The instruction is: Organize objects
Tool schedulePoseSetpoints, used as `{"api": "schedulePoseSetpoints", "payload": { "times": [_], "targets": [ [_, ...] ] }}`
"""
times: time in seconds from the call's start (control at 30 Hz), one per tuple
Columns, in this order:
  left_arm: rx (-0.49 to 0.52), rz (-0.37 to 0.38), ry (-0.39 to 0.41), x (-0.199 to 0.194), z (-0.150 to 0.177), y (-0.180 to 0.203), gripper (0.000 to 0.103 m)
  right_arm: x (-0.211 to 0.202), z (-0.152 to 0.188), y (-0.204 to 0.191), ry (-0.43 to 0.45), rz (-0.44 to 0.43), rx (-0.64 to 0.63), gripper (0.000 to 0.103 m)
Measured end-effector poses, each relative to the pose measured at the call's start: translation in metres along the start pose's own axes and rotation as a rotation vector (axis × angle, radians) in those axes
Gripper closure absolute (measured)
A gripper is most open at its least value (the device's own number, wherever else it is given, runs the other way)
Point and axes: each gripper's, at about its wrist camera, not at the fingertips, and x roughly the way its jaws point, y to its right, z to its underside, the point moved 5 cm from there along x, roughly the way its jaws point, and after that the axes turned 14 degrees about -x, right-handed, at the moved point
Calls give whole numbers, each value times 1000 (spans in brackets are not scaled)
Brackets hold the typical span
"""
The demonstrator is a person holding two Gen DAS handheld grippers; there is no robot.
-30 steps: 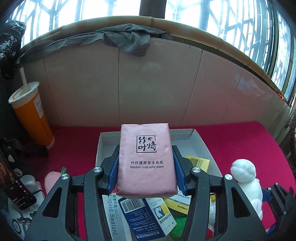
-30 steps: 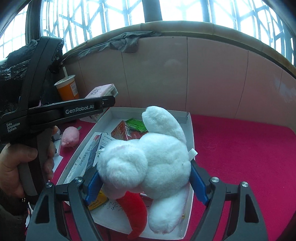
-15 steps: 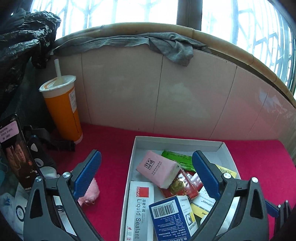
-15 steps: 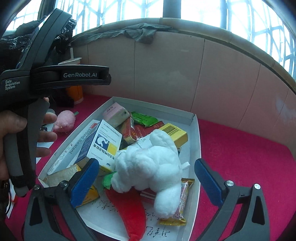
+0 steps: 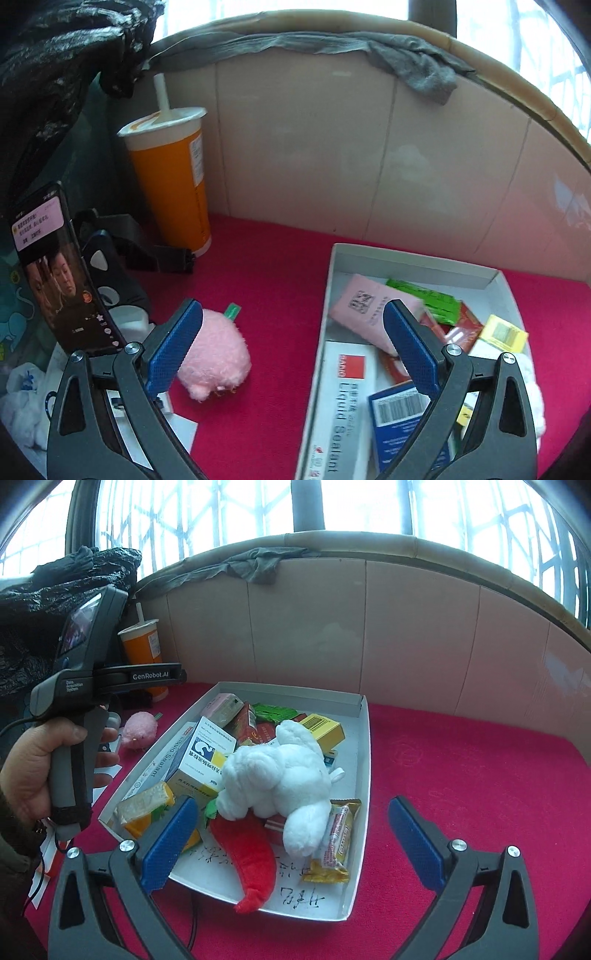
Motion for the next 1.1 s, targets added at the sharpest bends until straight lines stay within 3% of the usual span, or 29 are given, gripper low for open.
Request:
{"api": "schedulePoseSetpoints", "payload": {
  "times": [0.13,0.57,0.7,0.87,0.93,1.0,1.1],
  "targets": [
    [-22,-123,-8,16,3,-26,4,-10,10,9,-3,-2,32,0],
    [67,-304,-52,40,20,-38,4,-10,33,14,-49,-43,84,0],
    [51,-291,-109,49,29,-40,4,-10,37,17,-51,-47,106,0],
    [56,-275,-121,53,27,-40,5,-12,39,20,-51,-44,112,0],
    [66,-263,-129,54,27,-39,10,-11,40,21,-54,-45,118,0],
    [75,-274,-133,54,26,-39,34,-10,42,22,-58,-48,127,0],
    [92,-280,-138,58,22,-34,37,-9,44,22,-65,-54,133,0]
  ]
}}
